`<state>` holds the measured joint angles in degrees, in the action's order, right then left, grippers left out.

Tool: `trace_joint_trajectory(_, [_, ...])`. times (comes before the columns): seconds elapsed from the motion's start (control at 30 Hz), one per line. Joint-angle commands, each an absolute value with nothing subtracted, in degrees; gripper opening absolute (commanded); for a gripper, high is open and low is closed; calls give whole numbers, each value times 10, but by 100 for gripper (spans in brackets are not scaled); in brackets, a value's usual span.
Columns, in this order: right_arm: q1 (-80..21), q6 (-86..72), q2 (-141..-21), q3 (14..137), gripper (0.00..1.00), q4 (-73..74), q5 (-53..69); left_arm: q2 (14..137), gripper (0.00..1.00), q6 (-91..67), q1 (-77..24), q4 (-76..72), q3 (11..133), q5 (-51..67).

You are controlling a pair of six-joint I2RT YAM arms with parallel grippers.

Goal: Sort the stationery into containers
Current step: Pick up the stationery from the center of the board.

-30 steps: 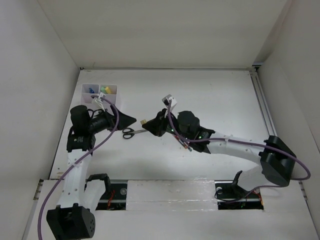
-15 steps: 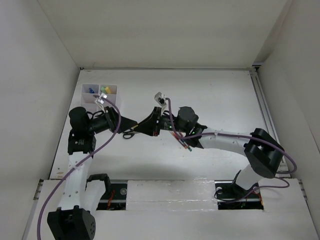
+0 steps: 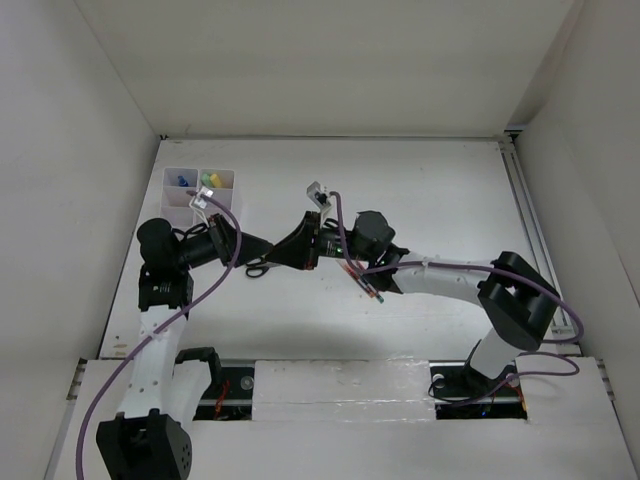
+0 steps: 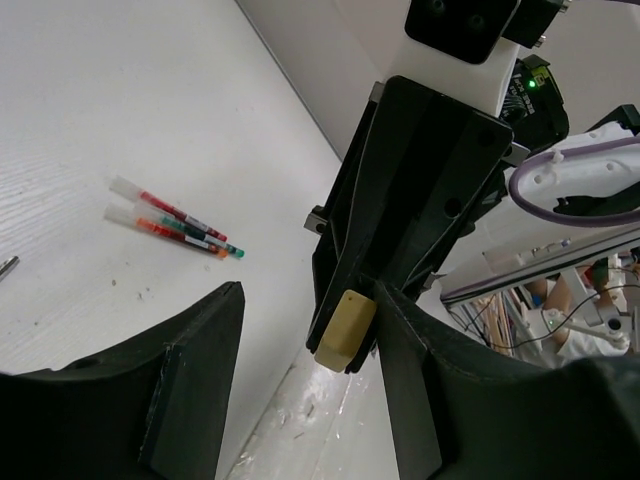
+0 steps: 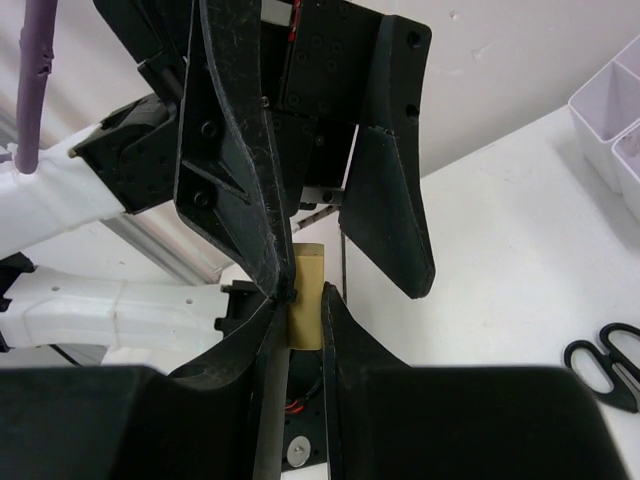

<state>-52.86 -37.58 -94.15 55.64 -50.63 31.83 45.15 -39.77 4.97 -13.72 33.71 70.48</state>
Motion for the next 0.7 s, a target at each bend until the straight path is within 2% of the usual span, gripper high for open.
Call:
trace_joint_trajectory(0.0, [-519, -384, -942, 592, 0, -564, 319, 444, 49, -424, 50, -199, 330, 737])
trace_joint_trajectory(0.27, [-509, -379, -958, 586, 0, -556, 311, 439, 54, -435, 50, -199, 341, 726])
trace_joint_trajectory(0.37, [-504, -389, -963, 586, 0, -575, 311, 433, 47, -441, 50, -207, 341, 726])
trace_joint_trajectory(0.4, [-504, -395, -963, 586, 0, -575, 318, 433, 42, -441, 50, -213, 341, 726])
trace_joint_trajectory(0.5, [-504, -402, -969, 586, 0, -586, 323, 428, 40, -441, 50, -218, 341, 721])
trace_joint_trajectory(0.53, [-504, -402, -969, 586, 0, -594, 323, 428, 36, -446, 50, -218, 341, 721])
trace_joint_trajectory(0.67, [-509, -415, -974, 586, 0, -606, 323, 428, 28, -460, 50, -240, 336, 721])
